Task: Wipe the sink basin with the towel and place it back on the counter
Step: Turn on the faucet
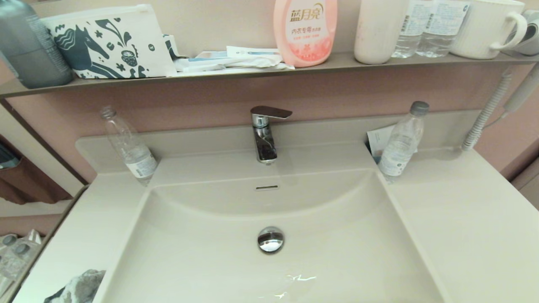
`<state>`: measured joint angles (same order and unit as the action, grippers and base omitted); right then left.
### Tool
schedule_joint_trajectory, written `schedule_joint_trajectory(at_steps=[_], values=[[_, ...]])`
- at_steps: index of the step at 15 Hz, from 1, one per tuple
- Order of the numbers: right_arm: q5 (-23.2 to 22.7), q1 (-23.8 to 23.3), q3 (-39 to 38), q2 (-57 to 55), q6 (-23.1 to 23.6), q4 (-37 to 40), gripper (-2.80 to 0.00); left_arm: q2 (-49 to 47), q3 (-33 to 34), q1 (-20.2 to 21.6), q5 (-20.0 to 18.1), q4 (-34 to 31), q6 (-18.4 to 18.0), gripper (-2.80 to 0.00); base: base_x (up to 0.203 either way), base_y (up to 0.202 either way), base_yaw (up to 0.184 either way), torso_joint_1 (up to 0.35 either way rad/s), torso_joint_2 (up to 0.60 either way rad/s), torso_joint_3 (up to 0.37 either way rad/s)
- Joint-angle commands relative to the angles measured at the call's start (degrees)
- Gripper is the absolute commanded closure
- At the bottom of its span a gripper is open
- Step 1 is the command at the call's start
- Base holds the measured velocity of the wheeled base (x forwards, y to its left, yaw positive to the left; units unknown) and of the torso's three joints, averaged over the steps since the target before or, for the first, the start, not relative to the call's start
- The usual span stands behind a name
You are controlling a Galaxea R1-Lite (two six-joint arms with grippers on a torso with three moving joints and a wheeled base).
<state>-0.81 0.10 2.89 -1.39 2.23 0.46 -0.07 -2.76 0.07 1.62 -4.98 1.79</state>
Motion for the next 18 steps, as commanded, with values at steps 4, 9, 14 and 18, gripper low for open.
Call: schedule_joint_trajectory(at_steps=[4,9,14,18], values=[[-1.3,1.9,14.9,-23.7,-2.3,-0.6,0.0,0.0,0.0,0.0,0.0,0.0,0.0,0.0,0.0,0.0,0.0,0.0,0.0,0.0],[-1.3,8.8,31.5,-53.8,-2.7,-8.9,0.0,0.0,0.0,0.0,0.0,0.0,0.1,0.0,0.0,0.0,0.0,0.0,0.0,0.0],[6.5,24.8,43.3,-77.6,-2.7,-21.5,0.0,0.0,0.0,0.0,0.0,0.0,0.1,0.0,0.0,0.0,0.0,0.0,0.0,0.0],[9.3,31.3,49.4,-92.2,-2.5,-32.0,0.0,0.0,-0.1,0.0,0.0,0.0,0.1,0.0,0.0,0.0,0.0,0.0,0.0,0.0]])
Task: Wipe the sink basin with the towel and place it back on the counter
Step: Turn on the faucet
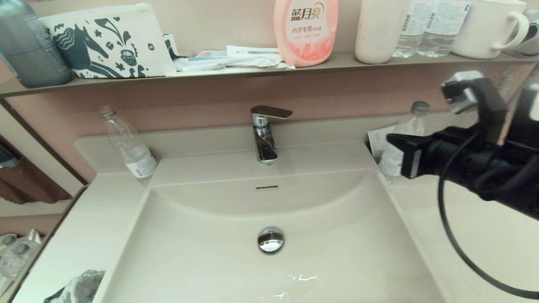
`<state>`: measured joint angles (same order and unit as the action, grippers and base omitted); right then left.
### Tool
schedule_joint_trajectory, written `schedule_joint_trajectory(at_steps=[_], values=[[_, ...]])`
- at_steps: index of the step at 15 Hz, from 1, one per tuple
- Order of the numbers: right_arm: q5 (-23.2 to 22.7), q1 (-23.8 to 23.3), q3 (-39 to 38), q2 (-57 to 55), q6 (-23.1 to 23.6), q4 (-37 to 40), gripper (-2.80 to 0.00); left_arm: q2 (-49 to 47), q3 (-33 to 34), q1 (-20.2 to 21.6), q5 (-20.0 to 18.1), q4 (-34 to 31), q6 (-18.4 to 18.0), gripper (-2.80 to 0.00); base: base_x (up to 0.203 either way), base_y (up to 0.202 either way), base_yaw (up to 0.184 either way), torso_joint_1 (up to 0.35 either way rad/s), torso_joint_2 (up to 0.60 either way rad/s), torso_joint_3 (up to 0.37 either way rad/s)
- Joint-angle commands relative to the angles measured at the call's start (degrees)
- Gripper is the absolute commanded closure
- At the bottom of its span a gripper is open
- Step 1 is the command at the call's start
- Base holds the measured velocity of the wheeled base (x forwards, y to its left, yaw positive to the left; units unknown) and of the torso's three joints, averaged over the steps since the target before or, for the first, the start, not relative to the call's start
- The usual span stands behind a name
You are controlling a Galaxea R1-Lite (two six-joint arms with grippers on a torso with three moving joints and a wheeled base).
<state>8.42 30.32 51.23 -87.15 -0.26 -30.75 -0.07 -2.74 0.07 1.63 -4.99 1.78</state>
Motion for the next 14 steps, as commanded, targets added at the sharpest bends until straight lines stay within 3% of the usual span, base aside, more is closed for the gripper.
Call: schedule_joint_trajectory(at_steps=[1,6,14], values=[[0.2,2.1,2.8,-9.8,0.0,-2.9,0.0,0.0,0.0,0.0,0.0,0.0,0.1,0.0,0.0,0.0,0.0,0.0,0.0,0.0],[0.4,5.2,15.0,-22.7,0.1,-9.0,0.0,0.0,0.0,0.0,0.0,0.0,0.0,0.0,0.0,0.0,0.0,0.0,0.0,0.0],[0.0,8.5,36.9,-36.8,1.1,-9.8,0.0,0.0,0.0,0.0,0.0,0.0,0.1,0.0,0.0,0.0,0.0,0.0,0.0,0.0]])
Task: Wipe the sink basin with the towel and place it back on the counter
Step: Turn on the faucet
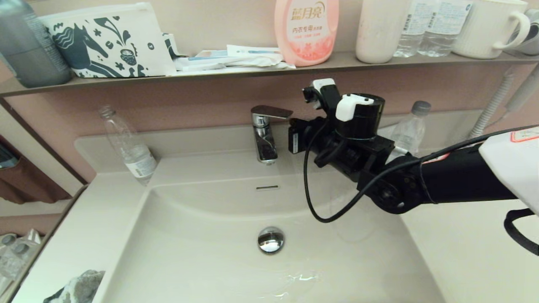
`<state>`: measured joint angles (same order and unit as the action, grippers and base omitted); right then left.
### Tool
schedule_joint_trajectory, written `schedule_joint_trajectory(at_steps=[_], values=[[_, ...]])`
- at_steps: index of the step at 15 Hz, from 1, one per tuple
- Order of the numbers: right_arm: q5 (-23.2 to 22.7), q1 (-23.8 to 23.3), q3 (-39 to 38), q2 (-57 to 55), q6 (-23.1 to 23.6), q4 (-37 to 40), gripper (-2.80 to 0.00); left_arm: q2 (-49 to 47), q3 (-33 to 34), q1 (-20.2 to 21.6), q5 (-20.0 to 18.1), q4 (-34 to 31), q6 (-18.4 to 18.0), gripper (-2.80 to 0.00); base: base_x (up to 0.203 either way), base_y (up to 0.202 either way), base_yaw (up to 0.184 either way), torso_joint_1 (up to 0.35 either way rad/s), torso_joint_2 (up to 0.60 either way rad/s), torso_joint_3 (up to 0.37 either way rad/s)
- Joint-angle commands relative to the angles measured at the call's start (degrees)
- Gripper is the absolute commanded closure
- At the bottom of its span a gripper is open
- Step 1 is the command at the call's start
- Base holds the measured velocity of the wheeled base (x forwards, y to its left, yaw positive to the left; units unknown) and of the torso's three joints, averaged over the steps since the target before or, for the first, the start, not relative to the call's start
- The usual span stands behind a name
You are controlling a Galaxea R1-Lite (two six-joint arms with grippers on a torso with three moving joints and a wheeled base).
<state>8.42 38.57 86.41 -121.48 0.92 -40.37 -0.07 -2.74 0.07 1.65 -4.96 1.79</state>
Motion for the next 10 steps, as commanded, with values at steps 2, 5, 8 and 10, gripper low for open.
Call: schedule_joint_trajectory(at_steps=[2,5,8,10], values=[[0.0,1.2,5.2,-3.7,0.3,-0.2,0.0,0.0,0.0,0.0,0.0,0.0,0.0,0.0,0.0,0.0,0.0,0.0,0.0,0.0],[0.0,1.9,9.9,-4.7,0.5,-0.2,0.0,0.0,-0.1,0.0,0.0,0.0,0.0,0.0,0.0,0.0,0.0,0.0,0.0,0.0],[0.1,1.9,11.2,-4.6,0.6,-0.1,0.0,0.0,0.0,0.0,0.0,0.0,0.0,0.0,0.0,0.0,0.0,0.0,0.0,0.0],[0.2,1.9,10.9,-4.1,0.6,-0.1,0.0,0.0,0.0,0.0,0.0,0.0,0.1,0.0,0.0,0.0,0.0,0.0,0.0,0.0]])
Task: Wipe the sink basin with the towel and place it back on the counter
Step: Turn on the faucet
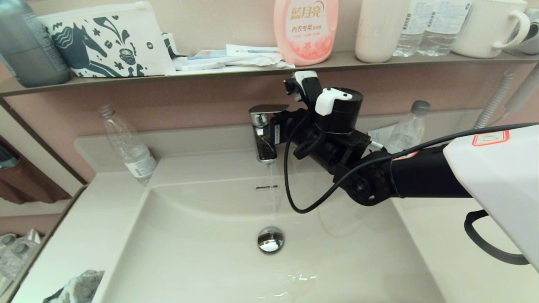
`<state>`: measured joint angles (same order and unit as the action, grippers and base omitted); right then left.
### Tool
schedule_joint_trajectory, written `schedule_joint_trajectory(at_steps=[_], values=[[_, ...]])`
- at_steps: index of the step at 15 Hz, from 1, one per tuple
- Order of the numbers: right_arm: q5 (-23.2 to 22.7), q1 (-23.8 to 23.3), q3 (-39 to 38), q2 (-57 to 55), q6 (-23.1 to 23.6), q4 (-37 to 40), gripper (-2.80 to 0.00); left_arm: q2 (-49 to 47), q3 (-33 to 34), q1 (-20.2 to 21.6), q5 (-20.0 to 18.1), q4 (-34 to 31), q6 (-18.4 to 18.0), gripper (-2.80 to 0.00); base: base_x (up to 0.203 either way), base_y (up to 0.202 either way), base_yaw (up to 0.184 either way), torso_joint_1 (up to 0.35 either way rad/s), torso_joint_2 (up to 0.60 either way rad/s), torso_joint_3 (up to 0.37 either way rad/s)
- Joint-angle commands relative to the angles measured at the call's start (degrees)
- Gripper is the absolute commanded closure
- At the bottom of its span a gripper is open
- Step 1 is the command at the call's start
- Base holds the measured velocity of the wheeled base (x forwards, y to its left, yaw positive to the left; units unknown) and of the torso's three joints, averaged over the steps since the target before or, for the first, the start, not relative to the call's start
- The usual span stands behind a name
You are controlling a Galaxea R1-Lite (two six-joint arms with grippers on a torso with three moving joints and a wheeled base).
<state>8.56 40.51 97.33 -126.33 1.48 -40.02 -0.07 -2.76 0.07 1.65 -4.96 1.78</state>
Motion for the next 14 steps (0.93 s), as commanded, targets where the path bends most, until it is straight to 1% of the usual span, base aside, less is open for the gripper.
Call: schedule_joint_trajectory(at_steps=[1,2,7,8,10,11,13,14], values=[[0.1,0.0,-0.7,1.2,0.0,-0.5,0.0,0.0,0.0,0.0,0.0,0.0,0.0,0.0,0.0,0.0,0.0,0.0,0.0,0.0],[0.2,0.0,-2.2,1.7,0.0,-0.5,0.0,0.0,0.0,0.0,0.0,0.0,0.0,0.0,0.0,0.0,0.0,0.0,0.0,0.0],[0.1,0.8,-14.9,7.3,0.1,-0.5,0.0,0.0,0.0,0.0,0.0,0.0,0.0,0.0,0.0,0.0,0.0,0.0,0.0,0.0],[0.1,1.0,-16.7,8.3,0.1,-0.6,0.0,0.0,0.0,0.0,0.0,0.0,0.1,0.0,0.0,0.0,0.0,0.0,0.0,0.0],[0.2,1.5,-16.8,8.6,0.3,-1.3,0.0,0.0,0.0,0.0,0.0,0.0,0.1,0.0,0.0,0.0,0.0,0.0,0.0,0.0],[0.2,1.7,-16.6,8.6,1.4,-2.5,0.0,0.0,0.0,0.0,0.0,0.0,0.0,0.0,0.0,0.0,0.0,0.0,0.0,0.0],[0.2,1.9,-16.6,7.7,6.6,-6.3,0.0,0.0,0.0,0.0,0.0,0.0,0.1,0.0,0.0,0.0,0.0,0.0,0.0,0.0],[0.3,1.9,-16.6,6.9,9.9,-9.2,0.0,0.0,0.0,0.0,0.0,0.0,0.1,0.0,0.0,0.0,0.0,0.0,0.0,0.0]])
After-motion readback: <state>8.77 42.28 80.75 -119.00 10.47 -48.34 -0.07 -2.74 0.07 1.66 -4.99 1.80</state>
